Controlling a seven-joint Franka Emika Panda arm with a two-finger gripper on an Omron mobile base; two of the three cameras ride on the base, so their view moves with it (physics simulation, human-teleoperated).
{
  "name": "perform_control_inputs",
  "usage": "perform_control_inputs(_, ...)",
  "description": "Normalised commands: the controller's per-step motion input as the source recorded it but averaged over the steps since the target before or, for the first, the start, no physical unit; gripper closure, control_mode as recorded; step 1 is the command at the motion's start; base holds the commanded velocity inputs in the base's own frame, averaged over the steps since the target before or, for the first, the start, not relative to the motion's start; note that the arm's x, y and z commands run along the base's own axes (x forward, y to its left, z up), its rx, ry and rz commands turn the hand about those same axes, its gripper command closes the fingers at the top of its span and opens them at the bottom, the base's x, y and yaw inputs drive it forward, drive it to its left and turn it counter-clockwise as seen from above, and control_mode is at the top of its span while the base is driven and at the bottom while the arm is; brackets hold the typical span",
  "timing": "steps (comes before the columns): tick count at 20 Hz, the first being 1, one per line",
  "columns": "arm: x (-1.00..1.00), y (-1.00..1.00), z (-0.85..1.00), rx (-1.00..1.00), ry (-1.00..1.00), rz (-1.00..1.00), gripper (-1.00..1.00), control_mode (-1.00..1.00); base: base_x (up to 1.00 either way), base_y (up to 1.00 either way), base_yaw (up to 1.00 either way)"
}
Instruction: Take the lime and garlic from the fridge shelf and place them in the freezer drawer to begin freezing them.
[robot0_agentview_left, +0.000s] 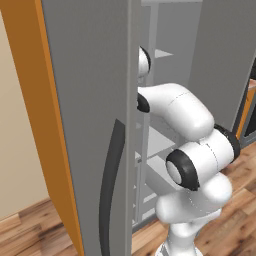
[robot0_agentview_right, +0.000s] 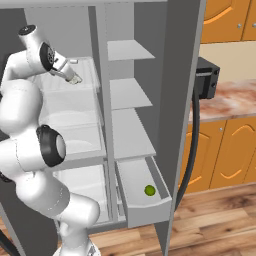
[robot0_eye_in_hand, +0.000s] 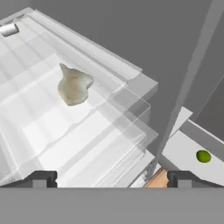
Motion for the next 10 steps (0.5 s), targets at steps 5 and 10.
perform_control_inputs(5, 0.62, 0.0, -0.49, -0.02, 0.0, 0.05, -1.0, -1.0, 0.0, 0.0, 0.0)
perform_control_inputs(10, 0.45, 0.0, -0.17, 0.0, 0.0, 0.06, -1.0, -1.0, 0.0, 0.0, 0.0)
